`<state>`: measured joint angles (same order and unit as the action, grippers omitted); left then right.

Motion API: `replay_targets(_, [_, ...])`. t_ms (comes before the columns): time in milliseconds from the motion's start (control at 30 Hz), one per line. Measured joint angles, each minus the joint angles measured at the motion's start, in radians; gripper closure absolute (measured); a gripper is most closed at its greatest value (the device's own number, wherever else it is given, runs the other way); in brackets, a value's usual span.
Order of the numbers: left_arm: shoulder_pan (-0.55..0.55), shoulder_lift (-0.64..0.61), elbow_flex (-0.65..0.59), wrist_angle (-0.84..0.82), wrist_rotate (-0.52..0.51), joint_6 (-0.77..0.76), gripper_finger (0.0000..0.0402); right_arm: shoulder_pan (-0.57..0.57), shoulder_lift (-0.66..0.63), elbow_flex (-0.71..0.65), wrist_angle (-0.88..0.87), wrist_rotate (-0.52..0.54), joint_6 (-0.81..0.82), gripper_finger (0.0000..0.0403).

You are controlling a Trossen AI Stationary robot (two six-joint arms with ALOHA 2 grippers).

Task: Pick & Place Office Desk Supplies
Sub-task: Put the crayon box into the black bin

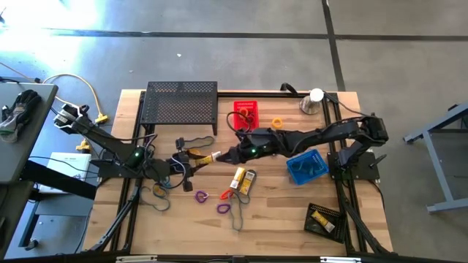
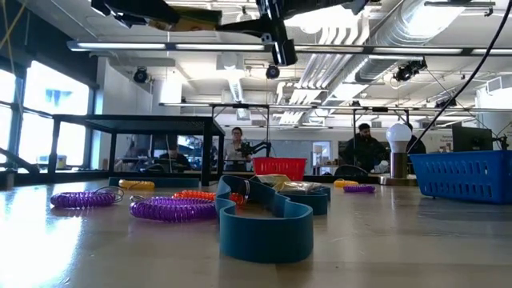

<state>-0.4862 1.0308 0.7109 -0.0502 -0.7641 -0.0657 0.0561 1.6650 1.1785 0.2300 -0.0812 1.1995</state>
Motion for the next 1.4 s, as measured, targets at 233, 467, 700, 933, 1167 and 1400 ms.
replay_targets(233, [-0.001, 0.0, -0.001, 0.0, -0.006, -0.012, 0.0307, -0.038, 0.048, -0.001, 0.114, -0.104, 0.0, 0.0217])
replay_targets(467, [-0.001, 0.009, 0.0, 0.0, 0.001, -0.014, 0.0307, -0.044, 0.099, 0.001, 0.218, -0.142, 0.0, 0.0232])
replay_targets(700, [-0.001, 0.074, 0.002, 0.009, -0.01, -0.016, 0.0307, -0.051, 0.106, -0.003, 0.206, -0.173, -0.022, 0.0309])
replay_targets(933, [-0.003, 0.089, 0.0, 0.03, -0.054, -0.005, 0.0307, -0.047, 0.105, -0.003, 0.174, -0.178, -0.068, 0.035])
replay_targets(1167, [-0.003, 0.086, -0.001, 0.054, -0.066, 0.078, 0.0294, -0.044, 0.104, 0.0, 0.171, -0.188, -0.106, 0.0349])
replay_targets(1400, [-0.002, 0.088, -0.001, 0.071, -0.062, 0.063, 0.0258, -0.04, 0.099, 0.004, 0.141, -0.215, -0.192, 0.0349])
